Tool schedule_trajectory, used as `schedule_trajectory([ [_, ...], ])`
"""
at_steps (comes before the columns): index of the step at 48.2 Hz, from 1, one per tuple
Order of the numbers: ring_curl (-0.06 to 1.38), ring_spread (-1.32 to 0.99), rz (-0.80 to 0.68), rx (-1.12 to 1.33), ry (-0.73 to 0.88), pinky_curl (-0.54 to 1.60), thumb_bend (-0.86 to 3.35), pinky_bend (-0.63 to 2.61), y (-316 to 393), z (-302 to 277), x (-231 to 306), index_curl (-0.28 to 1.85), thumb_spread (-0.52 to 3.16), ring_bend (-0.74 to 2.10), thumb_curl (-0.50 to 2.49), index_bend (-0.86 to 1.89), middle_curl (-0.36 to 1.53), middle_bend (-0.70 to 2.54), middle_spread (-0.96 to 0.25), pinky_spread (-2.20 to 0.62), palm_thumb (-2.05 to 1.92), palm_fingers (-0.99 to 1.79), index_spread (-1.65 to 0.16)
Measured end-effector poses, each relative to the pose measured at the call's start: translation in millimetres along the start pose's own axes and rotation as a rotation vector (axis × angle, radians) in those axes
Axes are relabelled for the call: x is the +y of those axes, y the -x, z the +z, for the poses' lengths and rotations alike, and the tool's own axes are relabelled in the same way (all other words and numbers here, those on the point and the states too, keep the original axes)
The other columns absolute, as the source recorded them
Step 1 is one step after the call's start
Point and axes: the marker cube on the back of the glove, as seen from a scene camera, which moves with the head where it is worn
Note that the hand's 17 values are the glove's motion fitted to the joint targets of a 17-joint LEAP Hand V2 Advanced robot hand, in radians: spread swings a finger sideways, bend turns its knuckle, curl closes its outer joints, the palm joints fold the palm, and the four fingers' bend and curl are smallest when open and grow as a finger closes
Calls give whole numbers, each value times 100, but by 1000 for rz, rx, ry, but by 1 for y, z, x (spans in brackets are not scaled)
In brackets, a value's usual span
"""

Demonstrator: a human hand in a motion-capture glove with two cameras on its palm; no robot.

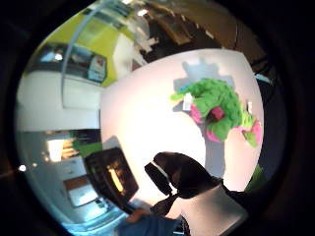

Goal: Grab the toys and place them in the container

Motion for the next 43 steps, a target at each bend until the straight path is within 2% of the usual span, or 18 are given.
schedule_trajectory([
  [11,23,0,52,13,105,36,-4,134,-14,64,-20,10,99,54,30,2,40,18,0,3,-3,-27,-27],
  [23,21,2,58,9,170,35,-4,132,-17,105,-26,7,96,42,29,0,37,15,5,6,-2,-33,-24],
  [32,22,4,34,-94,253,34,-4,130,-13,132,-24,5,95,37,29,0,34,14,8,7,-2,-35,-24],
  [34,22,4,13,-91,246,34,-4,129,-11,131,-21,5,95,36,29,-1,34,15,8,8,-2,-34,-23],
  [36,24,3,-3,-81,232,33,5,127,-9,130,-17,3,103,45,31,-3,36,24,8,7,12,-17,-25],
  [38,24,3,-15,-70,210,33,6,125,-7,127,-14,3,106,46,32,-1,38,28,8,6,15,-14,-25],
  [43,26,-1,-27,-15,91,32,12,122,-2,121,-5,3,119,51,32,6,41,38,4,4,26,-4,-29],
])
